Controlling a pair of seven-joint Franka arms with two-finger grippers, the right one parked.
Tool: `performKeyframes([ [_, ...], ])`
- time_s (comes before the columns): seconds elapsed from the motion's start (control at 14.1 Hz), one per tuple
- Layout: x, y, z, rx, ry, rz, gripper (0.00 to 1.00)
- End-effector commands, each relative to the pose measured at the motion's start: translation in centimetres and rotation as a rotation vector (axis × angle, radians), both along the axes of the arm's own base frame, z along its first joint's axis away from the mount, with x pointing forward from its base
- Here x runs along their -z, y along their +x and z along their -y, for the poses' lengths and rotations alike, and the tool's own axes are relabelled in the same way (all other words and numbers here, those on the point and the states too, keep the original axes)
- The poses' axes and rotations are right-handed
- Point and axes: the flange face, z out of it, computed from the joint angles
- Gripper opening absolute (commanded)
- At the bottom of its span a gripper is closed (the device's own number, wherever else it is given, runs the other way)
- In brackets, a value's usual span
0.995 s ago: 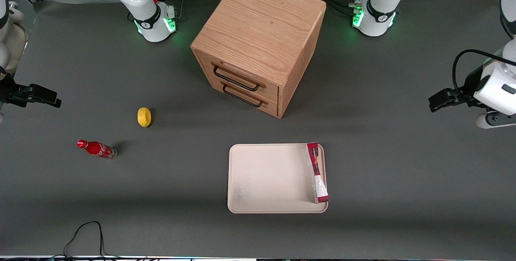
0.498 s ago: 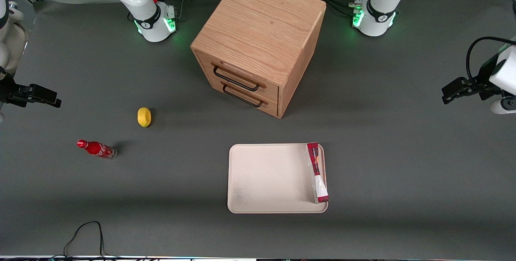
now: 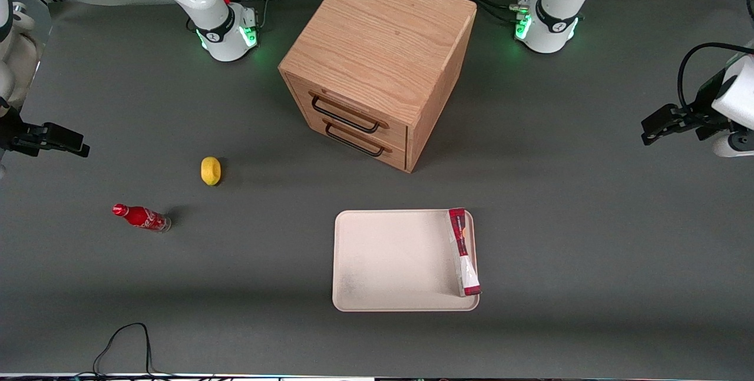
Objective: Place red cookie box on tray
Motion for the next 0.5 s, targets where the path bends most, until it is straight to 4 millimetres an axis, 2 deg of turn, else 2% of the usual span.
performKeyframes([
  [0.0, -0.42, 0.34, 0.55, 0.023, -0.010, -0.019, 1.00],
  [0.43, -0.12, -0.03, 0.11, 0.055, -0.009, -0.028, 1.00],
])
